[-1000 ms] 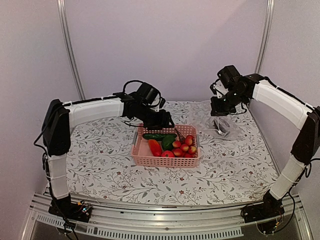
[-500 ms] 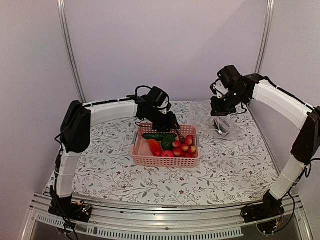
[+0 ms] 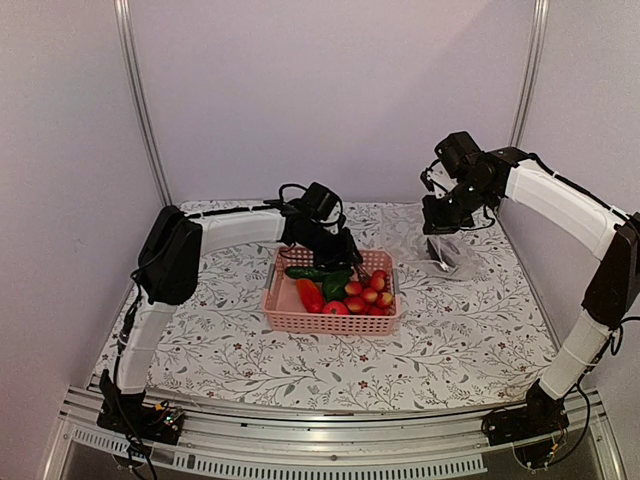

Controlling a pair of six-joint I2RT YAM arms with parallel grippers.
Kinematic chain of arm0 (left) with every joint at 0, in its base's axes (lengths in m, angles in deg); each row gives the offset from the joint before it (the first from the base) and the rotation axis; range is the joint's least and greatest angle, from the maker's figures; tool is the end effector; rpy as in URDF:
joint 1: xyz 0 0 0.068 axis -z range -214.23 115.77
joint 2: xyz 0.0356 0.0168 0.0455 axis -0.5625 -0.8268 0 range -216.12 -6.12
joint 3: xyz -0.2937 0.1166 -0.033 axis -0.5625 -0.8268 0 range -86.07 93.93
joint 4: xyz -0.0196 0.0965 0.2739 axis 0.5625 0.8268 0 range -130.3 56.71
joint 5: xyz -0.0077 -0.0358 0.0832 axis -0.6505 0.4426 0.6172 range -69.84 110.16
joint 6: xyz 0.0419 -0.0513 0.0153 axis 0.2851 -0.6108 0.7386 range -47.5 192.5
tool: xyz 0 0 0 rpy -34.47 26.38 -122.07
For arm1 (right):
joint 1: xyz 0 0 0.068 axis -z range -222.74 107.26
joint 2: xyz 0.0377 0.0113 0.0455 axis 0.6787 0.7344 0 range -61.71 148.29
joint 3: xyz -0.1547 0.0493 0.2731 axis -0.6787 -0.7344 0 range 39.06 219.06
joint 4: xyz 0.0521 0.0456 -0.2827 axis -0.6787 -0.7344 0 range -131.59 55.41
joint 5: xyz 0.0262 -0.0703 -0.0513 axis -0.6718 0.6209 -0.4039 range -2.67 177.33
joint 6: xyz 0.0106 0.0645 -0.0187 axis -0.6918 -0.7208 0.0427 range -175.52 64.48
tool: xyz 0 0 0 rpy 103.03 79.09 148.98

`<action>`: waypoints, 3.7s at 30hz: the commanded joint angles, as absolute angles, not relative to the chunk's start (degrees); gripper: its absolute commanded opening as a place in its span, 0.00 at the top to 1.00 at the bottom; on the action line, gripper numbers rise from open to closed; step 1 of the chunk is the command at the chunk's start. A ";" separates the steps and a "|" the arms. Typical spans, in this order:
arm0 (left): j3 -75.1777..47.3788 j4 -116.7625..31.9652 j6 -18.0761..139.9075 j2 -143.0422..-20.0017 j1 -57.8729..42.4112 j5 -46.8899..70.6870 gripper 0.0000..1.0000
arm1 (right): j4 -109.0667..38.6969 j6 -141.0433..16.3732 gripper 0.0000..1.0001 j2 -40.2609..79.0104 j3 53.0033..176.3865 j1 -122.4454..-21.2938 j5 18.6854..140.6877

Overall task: Place the food in the zip-top bag and seal the zipper
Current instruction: Pick up the fake fruit from the bin, then place the fake fruit in the zipper food storage bag.

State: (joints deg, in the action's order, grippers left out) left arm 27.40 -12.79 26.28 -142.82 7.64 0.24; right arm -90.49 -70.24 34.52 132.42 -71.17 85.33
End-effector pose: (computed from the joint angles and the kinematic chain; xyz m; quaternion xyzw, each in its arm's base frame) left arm 0.4363 -0.4162 0.1753 0.0229 0.9292 -0.3471 0.1246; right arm 0.3502 0.1918 0.3581 -0.1195 0.9555 0.1146 0.2441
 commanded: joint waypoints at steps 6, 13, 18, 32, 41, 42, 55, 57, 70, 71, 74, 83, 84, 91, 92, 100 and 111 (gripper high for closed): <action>27.38 -20.19 23.56 -144.98 7.10 -2.06 0.78 | -91.63 -70.21 1.00 32.74 133.19 -71.04 85.30; 26.34 -20.53 24.05 -144.58 7.10 -1.71 0.81 | -91.85 -70.28 1.00 32.22 132.93 -71.04 85.48; 27.67 -19.49 23.98 -146.33 7.26 -1.18 0.78 | -92.03 -70.37 1.00 31.84 132.68 -71.05 85.57; 25.85 -22.27 27.19 -133.81 9.62 1.58 1.00 | -92.81 -71.38 1.00 30.18 131.01 -71.04 86.34; 18.68 -27.44 25.61 -119.87 10.07 7.11 1.00 | -93.49 -72.21 1.00 29.82 131.32 -71.04 87.02; 18.65 -27.63 25.46 -118.89 10.09 7.82 1.00 | -93.66 -72.49 1.00 29.91 131.42 -71.04 87.03; 11.96 -47.48 20.12 -110.85 12.32 17.32 1.00 | -94.37 -75.13 1.00 31.02 134.02 -71.04 84.47; 11.04 -51.73 18.34 -111.67 12.71 18.02 1.00 | -94.59 -75.44 1.00 31.10 134.55 -71.04 84.11; 13.67 -67.01 11.01 -119.87 14.66 15.54 1.00 | -95.43 -77.54 1.00 30.65 136.19 -71.04 82.85; 13.45 -67.66 10.35 -120.48 14.85 15.39 1.00 | -95.42 -77.70 1.00 30.46 136.41 -71.04 82.85; 11.55 -70.07 8.44 -121.54 15.15 14.90 1.00 | -95.37 -78.49 1.00 29.91 137.15 -70.92 82.85; 2.14 -78.77 11.41 -122.72 15.25 13.15 1.00 | -94.06 -80.56 1.00 28.47 138.17 -70.01 82.93; 1.38 -78.79 11.97 -122.55 15.41 13.07 1.00 | -94.05 -80.63 1.00 28.54 138.32 -69.93 83.17; -1.52 -76.09 18.53 -121.23 15.48 12.49 1.00 | -93.24 -80.74 1.00 28.98 138.37 -69.55 83.77; -1.50 -76.48 20.02 -121.22 15.62 11.44 1.00 | -93.10 -80.75 1.00 28.99 138.30 -69.53 84.07; 2.50 -68.29 36.44 -121.32 17.55 5.22 1.00 | -93.19 -80.10 1.00 30.21 140.17 -68.76 84.35; -1.07 -72.90 46.16 -115.73 18.28 7.81 1.00 | -93.19 -79.58 1.00 31.56 137.87 -68.67 83.55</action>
